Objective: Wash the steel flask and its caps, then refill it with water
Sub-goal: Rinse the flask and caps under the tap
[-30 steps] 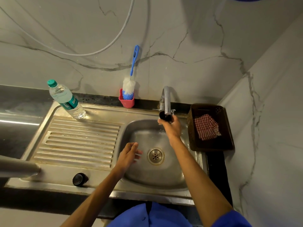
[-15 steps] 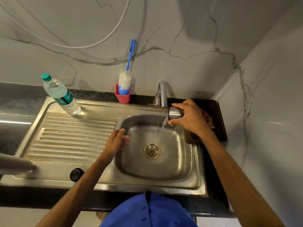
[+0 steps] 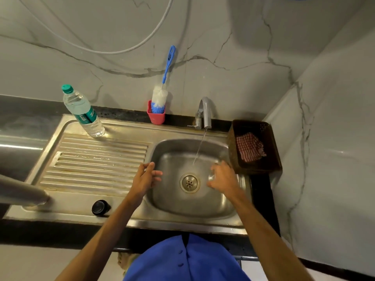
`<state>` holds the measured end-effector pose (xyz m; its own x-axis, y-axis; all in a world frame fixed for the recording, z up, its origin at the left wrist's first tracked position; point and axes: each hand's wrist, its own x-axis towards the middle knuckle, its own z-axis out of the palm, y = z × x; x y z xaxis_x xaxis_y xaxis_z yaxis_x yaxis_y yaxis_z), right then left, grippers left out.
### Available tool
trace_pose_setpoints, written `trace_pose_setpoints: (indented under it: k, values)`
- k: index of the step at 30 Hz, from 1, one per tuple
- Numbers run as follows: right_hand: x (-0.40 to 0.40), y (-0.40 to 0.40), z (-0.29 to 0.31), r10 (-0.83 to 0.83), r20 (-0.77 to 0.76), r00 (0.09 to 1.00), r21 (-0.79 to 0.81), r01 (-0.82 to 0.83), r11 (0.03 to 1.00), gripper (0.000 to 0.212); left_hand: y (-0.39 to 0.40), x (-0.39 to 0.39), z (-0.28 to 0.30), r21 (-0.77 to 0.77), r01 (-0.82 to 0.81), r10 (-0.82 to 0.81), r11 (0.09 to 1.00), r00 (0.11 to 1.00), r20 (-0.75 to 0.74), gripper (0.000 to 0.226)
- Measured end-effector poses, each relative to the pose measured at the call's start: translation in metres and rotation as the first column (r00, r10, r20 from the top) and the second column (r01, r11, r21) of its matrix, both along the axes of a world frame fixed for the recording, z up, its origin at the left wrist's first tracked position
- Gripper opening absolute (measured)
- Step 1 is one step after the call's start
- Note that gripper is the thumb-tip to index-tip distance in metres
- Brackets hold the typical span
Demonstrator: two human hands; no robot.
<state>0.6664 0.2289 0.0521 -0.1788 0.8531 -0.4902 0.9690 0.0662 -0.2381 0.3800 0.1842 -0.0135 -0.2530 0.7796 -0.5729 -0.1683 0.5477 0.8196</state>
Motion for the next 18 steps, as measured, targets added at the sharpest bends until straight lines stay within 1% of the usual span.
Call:
trace_pose_setpoints:
  k: [1, 3, 5, 6, 7, 8, 9, 10, 11, 12, 13, 14, 16, 18]
  values:
    - [-0.005, -0.008, -0.012, -0.052, -0.012, 0.999, 0.033, 0.052, 0.998, 0.057, -0.003, -0.004, 0.003, 0.006, -0.005, 0.005, 1.0, 1.0, -0.003, 0.029]
    - [-0.012, -0.005, -0.003, -0.166, -0.148, 0.975, 0.11, 0.183, 0.977, 0.053, -0.008, -0.012, 0.009, 0.007, -0.021, 0.021, 1.0, 1.0, -0.006, 0.031]
    - [-0.011, 0.005, 0.021, -0.198, -0.345, 0.917, 0.05, 0.228, 0.972, 0.049, -0.012, -0.019, 0.017, 0.001, -0.035, 0.035, 0.999, 0.999, -0.007, 0.031]
    - [-0.01, 0.01, 0.039, -0.204, -0.473, 0.857, -0.006, 0.228, 0.974, 0.05, -0.014, -0.023, 0.02, 0.002, -0.04, 0.04, 0.999, 0.999, -0.002, 0.03]
    - [-0.01, 0.013, 0.055, -0.21, -0.598, 0.774, -0.053, 0.223, 0.973, 0.05, -0.016, -0.026, 0.024, 0.006, -0.044, 0.044, 0.999, 0.999, 0.002, 0.03]
    - [-0.01, 0.016, 0.062, -0.233, -0.689, 0.687, -0.097, 0.231, 0.968, 0.049, -0.021, -0.03, 0.027, 0.006, -0.052, 0.052, 0.999, 0.999, 0.007, 0.03]
    - [-0.011, 0.017, 0.06, -0.239, -0.73, 0.64, -0.113, 0.231, 0.966, 0.048, -0.028, -0.034, 0.029, 0.006, -0.058, 0.058, 0.998, 0.998, 0.006, 0.03]
    - [-0.014, 0.017, 0.053, -0.201, -0.702, 0.683, -0.056, 0.229, 0.972, 0.047, -0.037, -0.04, 0.03, 0.007, -0.068, 0.068, 0.998, 0.998, 0.002, 0.031]
    - [-0.018, 0.017, 0.039, -0.128, -0.528, 0.84, 0.088, 0.204, 0.975, 0.047, -0.046, -0.045, 0.032, 0.011, -0.078, 0.078, 0.997, 0.997, -0.005, 0.031]
    - [-0.024, 0.016, 0.026, -0.077, -0.274, 0.959, 0.208, 0.137, 0.968, 0.049, -0.055, -0.05, 0.034, 0.019, -0.091, 0.091, 0.996, 0.996, -0.014, 0.03]
    - [-0.034, 0.011, 0.014, -0.061, -0.106, 0.992, 0.293, 0.09, 0.952, 0.051, -0.066, -0.059, 0.035, 0.034, -0.113, 0.114, 0.993, 0.993, -0.029, 0.03]
    - [-0.047, 0.006, 0.005, -0.057, -0.103, 0.993, 0.317, 0.088, 0.944, 0.053, -0.076, -0.067, 0.035, 0.055, -0.14, 0.142, 0.989, 0.989, -0.043, 0.03]
    - [-0.084, -0.006, -0.008, -0.024, -0.226, 0.974, 0.249, 0.082, 0.965, 0.059, -0.101, -0.089, 0.035, 0.08, -0.229, 0.232, 0.97, 0.972, -0.038, 0.029]
    - [-0.129, -0.015, -0.011, 0.023, -0.317, 0.948, 0.248, 0.059, 0.967, 0.063, -0.124, -0.11, 0.036, 0.076, -0.297, 0.298, 0.952, 0.955, -0.006, 0.03]
